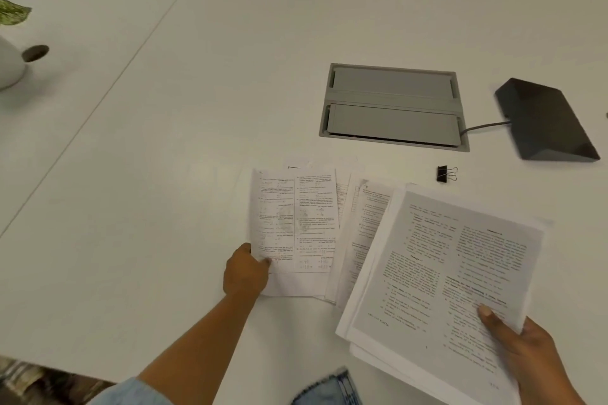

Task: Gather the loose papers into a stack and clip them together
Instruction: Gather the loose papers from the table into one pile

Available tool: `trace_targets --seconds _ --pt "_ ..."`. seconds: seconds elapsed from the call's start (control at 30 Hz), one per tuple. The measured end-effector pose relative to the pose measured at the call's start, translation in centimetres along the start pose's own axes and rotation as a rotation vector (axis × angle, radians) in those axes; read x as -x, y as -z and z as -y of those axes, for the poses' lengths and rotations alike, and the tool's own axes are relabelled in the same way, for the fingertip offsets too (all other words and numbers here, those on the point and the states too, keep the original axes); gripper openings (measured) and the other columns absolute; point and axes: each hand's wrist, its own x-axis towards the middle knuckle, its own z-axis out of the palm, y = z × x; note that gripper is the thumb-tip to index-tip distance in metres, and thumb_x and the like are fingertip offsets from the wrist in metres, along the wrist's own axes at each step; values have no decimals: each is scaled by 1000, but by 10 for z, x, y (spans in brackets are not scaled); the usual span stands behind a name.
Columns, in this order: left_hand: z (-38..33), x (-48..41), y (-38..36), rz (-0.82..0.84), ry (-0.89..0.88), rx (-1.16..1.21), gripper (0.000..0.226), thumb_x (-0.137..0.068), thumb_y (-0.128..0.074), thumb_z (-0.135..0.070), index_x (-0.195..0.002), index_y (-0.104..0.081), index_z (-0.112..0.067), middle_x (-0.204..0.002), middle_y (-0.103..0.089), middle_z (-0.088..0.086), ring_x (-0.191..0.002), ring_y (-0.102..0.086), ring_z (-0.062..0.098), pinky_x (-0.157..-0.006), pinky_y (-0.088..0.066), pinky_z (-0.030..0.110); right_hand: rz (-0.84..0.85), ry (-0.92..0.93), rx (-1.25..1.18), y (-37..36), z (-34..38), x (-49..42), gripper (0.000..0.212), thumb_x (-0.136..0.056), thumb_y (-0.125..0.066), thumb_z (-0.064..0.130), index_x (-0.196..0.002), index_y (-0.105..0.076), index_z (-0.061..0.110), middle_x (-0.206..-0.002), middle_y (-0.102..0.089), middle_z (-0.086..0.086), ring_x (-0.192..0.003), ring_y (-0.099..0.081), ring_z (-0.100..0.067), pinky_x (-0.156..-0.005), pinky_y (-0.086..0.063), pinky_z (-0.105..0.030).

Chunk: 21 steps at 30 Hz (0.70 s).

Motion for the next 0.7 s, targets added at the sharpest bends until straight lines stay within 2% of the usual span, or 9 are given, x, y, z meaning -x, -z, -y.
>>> trace_targets --seconds 0.07,0.17,0.23,0.3,0.43,0.6,0.7 --pt "2 2 2 -16 -49 109 22 -97 -58 -21 -112 -66 -8 -110 -72 11 -97 -67 33 -82 -57 39 3 5 -7 -1 2 1 32 -86 -70 16 -117 -67 9 -97 -74 -6 -83 -69 -22 -69 -48 -27" --pt "4 18 11 16 -119 331 19 -101 -52 -21 -110 -68 -13 -97 -72 0 -93 -70 29 -80 -60 36 30 28 -17 -6 6 2 17 -85 -71 18 -102 -71 18 -85 -79 8 -72 -76 -13 -65 -52 -26" --pt "6 35 19 33 -149 434 15 -101 -54 -21 -108 -67 -19 -93 -72 -10 -87 -71 21 -68 -60 24 77 51 -18 -11 10 2 19 -84 -71 22 -102 -71 19 -88 -80 5 -73 -76 -13 -65 -54 -27" --pt "8 54 27 76 -141 552 15 -99 -58 -23 -109 -68 -24 -93 -76 -11 -84 -73 16 -59 -57 15 147 58 -39 -18 14 1 30 -81 -72 28 -109 -71 18 -96 -80 -1 -83 -77 -22 -69 -57 -33" --pt "3 87 39 230 -98 701 16 -96 -62 -24 -106 -73 -25 -95 -80 -5 -82 -75 12 -62 -58 19 266 58 -111 -41 25 1 39 -79 -73 31 -116 -70 18 -106 -78 -7 -93 -75 -30 -69 -61 -39" --pt "-13 111 47 497 -119 752 29 -90 -63 -39 -109 -75 -21 -104 -78 9 -95 -75 31 -77 -62 45 338 95 -148 -76 31 2 40 -84 -71 24 -123 -65 18 -115 -75 -5 -104 -72 -26 -85 -59 -43" --pt "-23 119 49 626 -139 676 33 -92 -57 -45 -110 -74 -23 -104 -78 9 -96 -75 30 -70 -61 40 389 69 -148 -86 30 1 42 -89 -66 23 -130 -60 21 -120 -73 -3 -109 -70 -24 -91 -56 -44"
